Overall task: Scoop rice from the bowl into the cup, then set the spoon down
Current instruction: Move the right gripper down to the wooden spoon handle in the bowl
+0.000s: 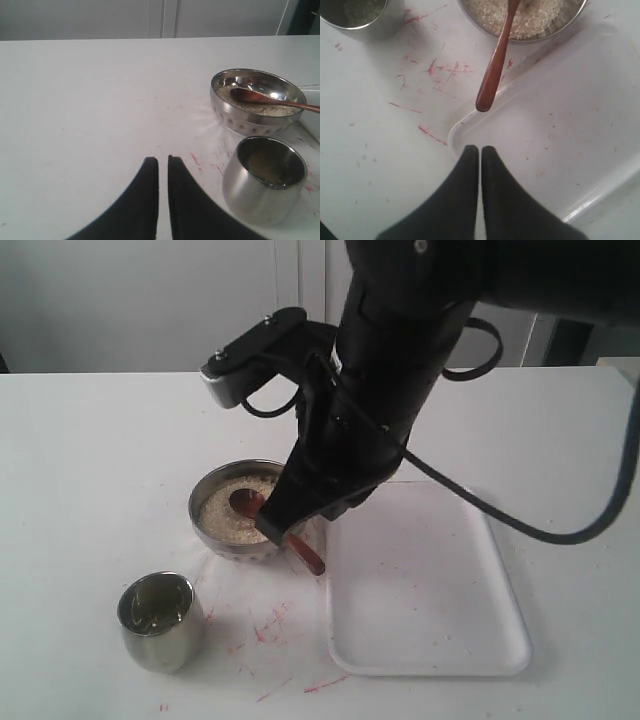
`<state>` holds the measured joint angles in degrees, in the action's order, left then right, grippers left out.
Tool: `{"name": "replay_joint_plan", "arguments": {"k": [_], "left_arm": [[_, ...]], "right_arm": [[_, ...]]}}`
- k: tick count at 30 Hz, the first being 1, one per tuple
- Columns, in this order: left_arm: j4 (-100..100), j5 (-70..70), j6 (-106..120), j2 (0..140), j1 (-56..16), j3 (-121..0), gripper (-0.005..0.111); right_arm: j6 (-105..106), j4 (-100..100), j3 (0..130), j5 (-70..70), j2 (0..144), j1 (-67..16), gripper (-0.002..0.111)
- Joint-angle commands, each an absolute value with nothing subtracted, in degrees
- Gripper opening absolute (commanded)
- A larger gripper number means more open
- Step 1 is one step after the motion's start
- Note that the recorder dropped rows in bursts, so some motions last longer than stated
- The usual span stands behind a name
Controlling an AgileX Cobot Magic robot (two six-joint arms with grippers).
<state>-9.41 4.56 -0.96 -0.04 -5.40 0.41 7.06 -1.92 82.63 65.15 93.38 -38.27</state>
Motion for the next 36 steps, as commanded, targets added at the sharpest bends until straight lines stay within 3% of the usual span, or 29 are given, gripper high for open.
{"name": "replay_joint_plan", "arguments": {"k": [1, 5, 9, 36], "left_arm": [[-9.8, 4.4, -1.1, 0.0, -5.3, 0.0, 0.014], [-9.8, 4.4, -1.1, 0.0, -5.3, 0.0, 0.014], [-9.8, 4.4, -1.1, 0.0, -5.3, 0.0, 0.014], [-9.8, 4.4, -1.1, 0.0, -5.3, 0.0, 0.014]], "right_arm": [[7.6, 1.3, 82.8, 64.5, 95.7, -38.4, 0.018], [7.6, 3.7, 82.8, 62.6, 97.6, -38.4, 0.046], [7.3, 5.6, 82.8, 60.6, 99.6, -38.4, 0.062], [1.3, -6.0, 82.8, 54.7, 109.8, -38.4, 0.061]]}}
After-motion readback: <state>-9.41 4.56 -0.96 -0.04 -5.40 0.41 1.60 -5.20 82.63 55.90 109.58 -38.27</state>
